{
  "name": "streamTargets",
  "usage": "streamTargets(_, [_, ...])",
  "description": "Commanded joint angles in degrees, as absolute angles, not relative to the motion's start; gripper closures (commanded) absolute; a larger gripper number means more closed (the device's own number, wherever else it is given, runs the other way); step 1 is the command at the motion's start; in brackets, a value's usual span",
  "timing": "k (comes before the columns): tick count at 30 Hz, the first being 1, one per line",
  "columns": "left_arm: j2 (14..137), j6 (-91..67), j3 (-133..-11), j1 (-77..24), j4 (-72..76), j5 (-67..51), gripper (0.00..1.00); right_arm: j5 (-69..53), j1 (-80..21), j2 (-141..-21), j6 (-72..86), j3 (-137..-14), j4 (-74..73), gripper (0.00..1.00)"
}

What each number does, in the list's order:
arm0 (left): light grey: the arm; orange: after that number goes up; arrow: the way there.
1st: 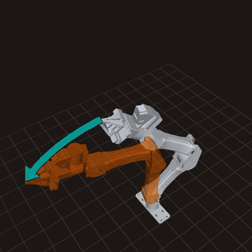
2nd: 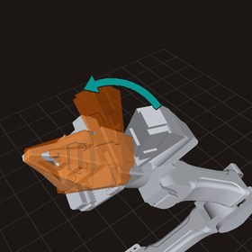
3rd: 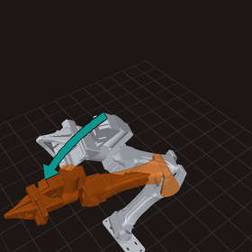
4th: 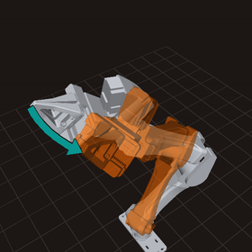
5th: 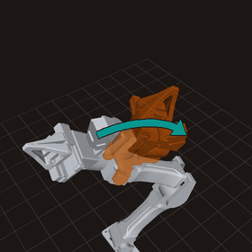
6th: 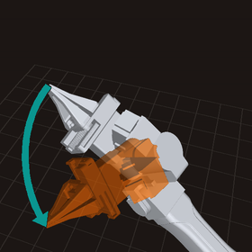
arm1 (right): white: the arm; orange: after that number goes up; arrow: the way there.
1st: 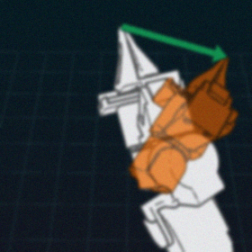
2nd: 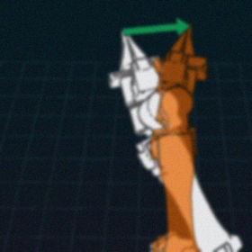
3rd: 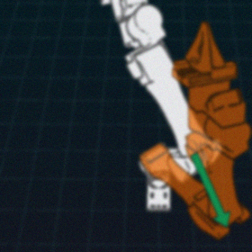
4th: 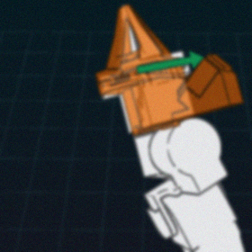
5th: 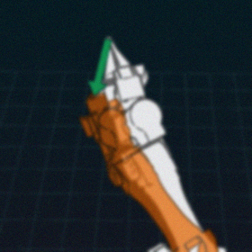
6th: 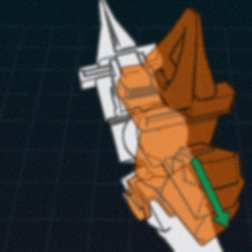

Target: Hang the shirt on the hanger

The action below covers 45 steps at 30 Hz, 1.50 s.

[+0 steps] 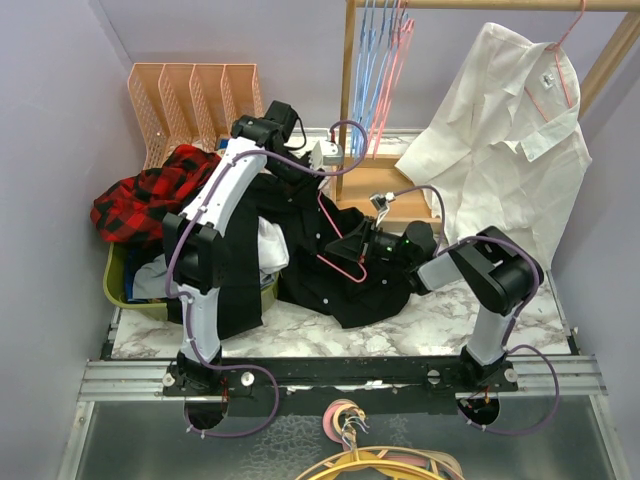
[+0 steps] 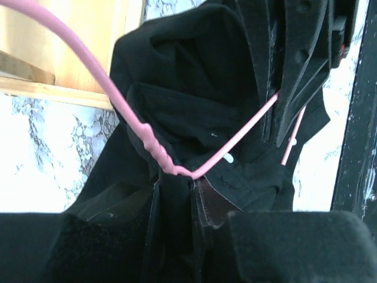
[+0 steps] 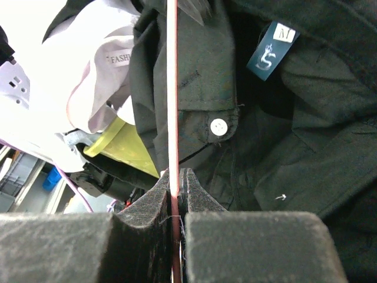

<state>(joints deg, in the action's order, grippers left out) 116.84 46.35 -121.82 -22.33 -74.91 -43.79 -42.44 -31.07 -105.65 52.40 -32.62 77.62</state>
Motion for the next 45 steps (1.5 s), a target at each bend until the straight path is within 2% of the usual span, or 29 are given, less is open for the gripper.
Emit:
streamTargets(1, [113.63, 48.44, -118.32, -23.06, -77.07, -40.01, 0.77, -42.02, -31.45, -101.88, 49.56, -34.04, 81.16, 0.99])
streamTargets(2, [113.26, 48.52, -117.92, -23.09, -76.8, -39.62, 0.81, -42.07, -31.47, -101.79, 49.49, -33.97, 81.17, 0.99])
streamTargets(4, [112.52, 47.88, -117.11, -23.03, -75.18, -39.02, 1.0, -41.95, -31.44, -101.73, 49.51, -33.88, 81.12, 0.99])
streamTargets(13, [101.22, 40.71, -107.15, -23.12, -57.74, -35.74, 1.0, -41.55, -31.46, -99.88, 49.35, -33.48, 79.5, 0.98])
streamTargets(14, [99.4, 39.33, -105.9, -23.13, -54.96, -34.97, 1.0, -41.55, -31.44, -99.66, 49.3, -33.44, 78.99, 0.94])
streamTargets(15, [97.95, 37.56, -104.54, -23.07, -52.54, -34.44, 1.0, -41.49, -31.46, -99.23, 49.2, -33.47, 78.34, 0.86])
streamTargets(18, [94.79, 35.58, -103.72, -23.03, -50.3, -34.19, 1.0, -40.91, -31.45, -96.66, 48.09, -32.9, 74.94, 0.49])
streamTargets(19, [94.87, 35.23, -104.24, -23.03, -51.07, -34.06, 1.0, -40.34, -31.46, -95.44, 47.51, -32.38, 73.95, 0.31])
streamTargets(21, [94.56, 35.69, -104.84, -23.03, -52.46, -34.04, 1.0, -38.53, -31.38, -92.17, 45.71, -31.13, 71.26, 0.04])
streamTargets(22, [93.91, 35.46, -104.28, -23.03, -52.18, -33.94, 1.0, -37.23, -31.38, -90.35, 44.43, -30.36, 69.71, 0.0])
streamTargets(27, [92.04, 35.71, -102.61, -23.03, -53.06, -34.09, 1.0, -27.78, -31.37, -78.25, 38.62, -24.91, 60.45, 0.01])
streamTargets(33, [90.29, 35.53, -103.41, -24.25, -56.0, -34.55, 1.0, -10.53, -31.35, -53.79, 39.36, -10.39, 48.63, 0.01])
streamTargets(38, [88.66, 33.87, -104.42, -24.82, -57.79, -36.7, 1.0, -7.89, -31.38, -34.58, 40.1, -4.82, 31.02, 0.01])
streamTargets(42, [87.09, 33.27, -105.49, -24.87, -60.58, -40.63, 1.0, -13.21, -31.33, -32.23, 39.99, -3.16, 29.59, 0.12])
streamTargets(45, [86.25, 33.12, -107.08, -24.79, -62.24, -42.1, 1.0, -17.24, -31.35, -37.76, 40.42, -3.64, 36.01, 0.23])
